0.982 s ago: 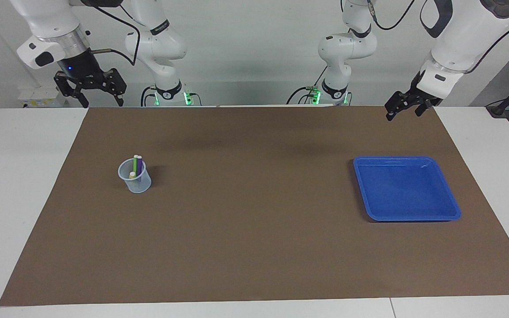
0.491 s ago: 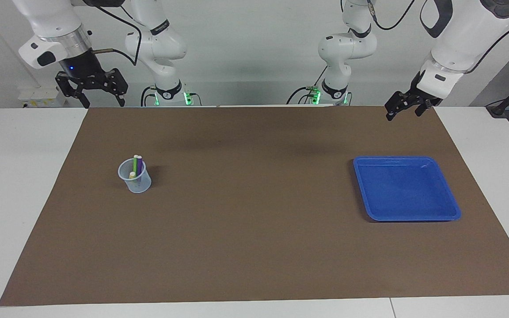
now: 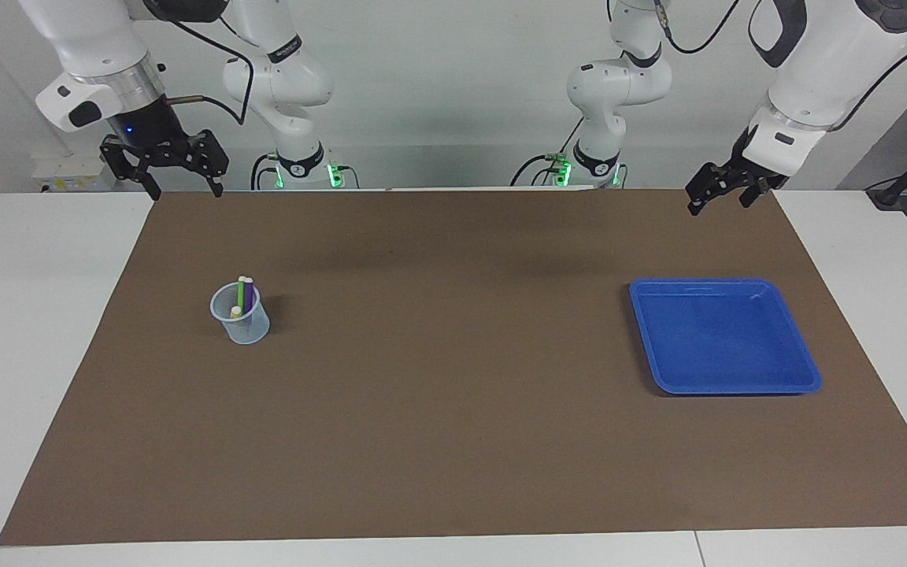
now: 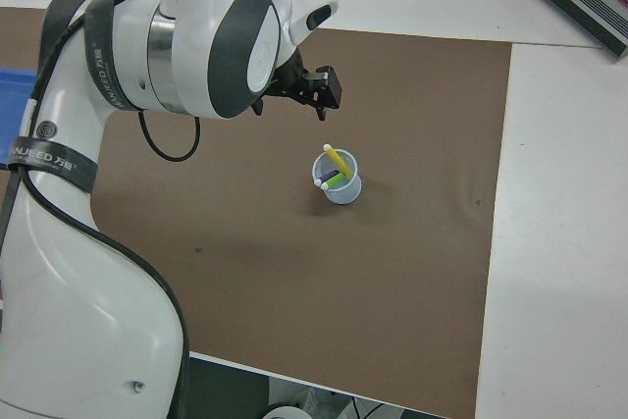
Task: Right arm passes pens to left for tray arrangement
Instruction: 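Reach the right gripper into the white cup and grasp the yellow pen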
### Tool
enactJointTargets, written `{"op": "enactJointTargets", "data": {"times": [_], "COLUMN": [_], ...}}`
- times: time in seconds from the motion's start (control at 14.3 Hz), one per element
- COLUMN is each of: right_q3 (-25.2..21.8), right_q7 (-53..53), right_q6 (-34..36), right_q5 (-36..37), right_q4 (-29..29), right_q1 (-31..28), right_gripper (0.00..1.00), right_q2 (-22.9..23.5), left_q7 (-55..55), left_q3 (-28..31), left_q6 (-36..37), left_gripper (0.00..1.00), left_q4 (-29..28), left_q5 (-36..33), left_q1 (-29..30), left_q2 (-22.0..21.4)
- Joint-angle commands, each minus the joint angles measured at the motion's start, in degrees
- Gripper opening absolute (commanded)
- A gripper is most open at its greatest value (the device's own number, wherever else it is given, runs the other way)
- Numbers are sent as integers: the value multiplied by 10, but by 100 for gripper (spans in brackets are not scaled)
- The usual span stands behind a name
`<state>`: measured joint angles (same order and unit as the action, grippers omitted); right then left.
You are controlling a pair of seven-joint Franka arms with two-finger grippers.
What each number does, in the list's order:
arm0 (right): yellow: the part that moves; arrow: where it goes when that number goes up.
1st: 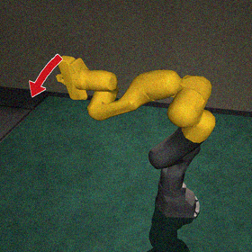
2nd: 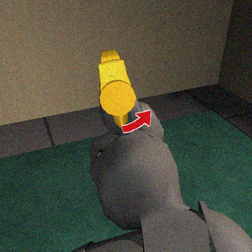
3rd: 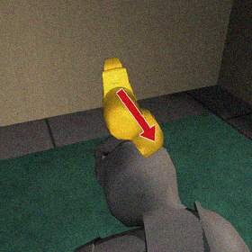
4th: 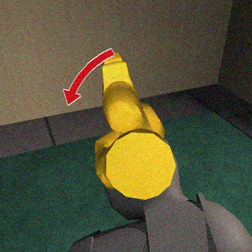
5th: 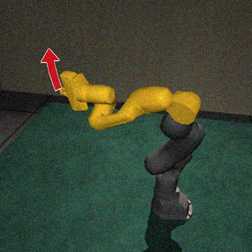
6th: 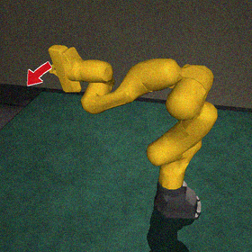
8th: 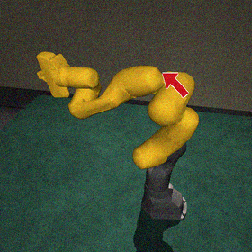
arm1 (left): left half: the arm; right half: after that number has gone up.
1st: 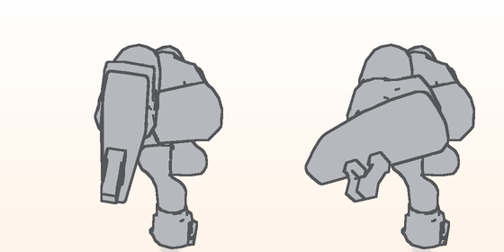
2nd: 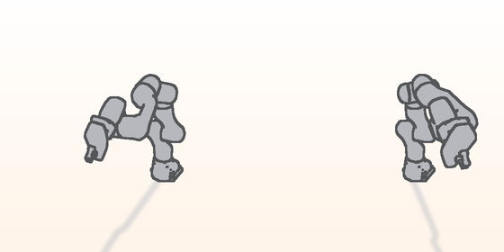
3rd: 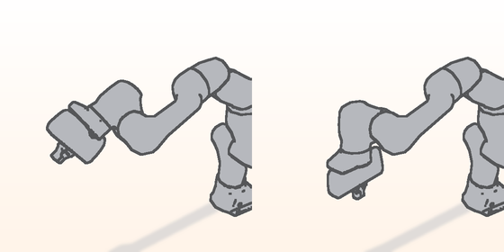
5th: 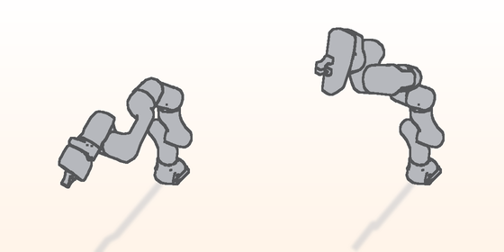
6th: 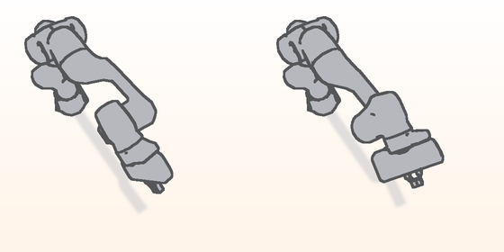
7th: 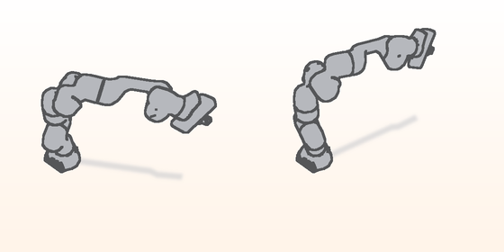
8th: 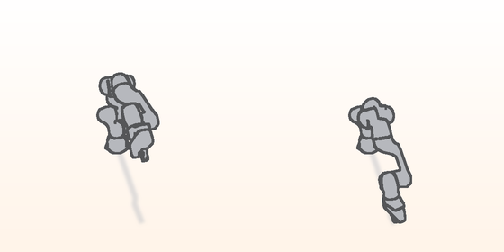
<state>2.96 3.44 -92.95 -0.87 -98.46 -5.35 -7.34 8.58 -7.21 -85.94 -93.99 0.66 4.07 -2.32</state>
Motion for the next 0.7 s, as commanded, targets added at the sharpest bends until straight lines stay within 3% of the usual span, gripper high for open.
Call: {"op": "enactJointTargets", "data": {"times": [0.0,0.21,0.63], "right_q3": [0,1,3], "right_q7": [-5,-5,-6], "right_q6": [-41,-84,-118], "right_q5": [10,15,22], "right_q4": [-31,-66,-74], "right_q1": [2,3,4], "right_gripper": [100,100,100], "right_q2": [5,5,35], "left_q7": [-1,-1,-1], "left_q3": [1,1,1], "left_q6": [5,5,5], "left_gripper": [100,100,100], "left_q4": [1,1,1], "left_q5": [-11,-11,-11], "left_q1": [-1,-1,-1], "left_q2": [-2,-2,-2]}}
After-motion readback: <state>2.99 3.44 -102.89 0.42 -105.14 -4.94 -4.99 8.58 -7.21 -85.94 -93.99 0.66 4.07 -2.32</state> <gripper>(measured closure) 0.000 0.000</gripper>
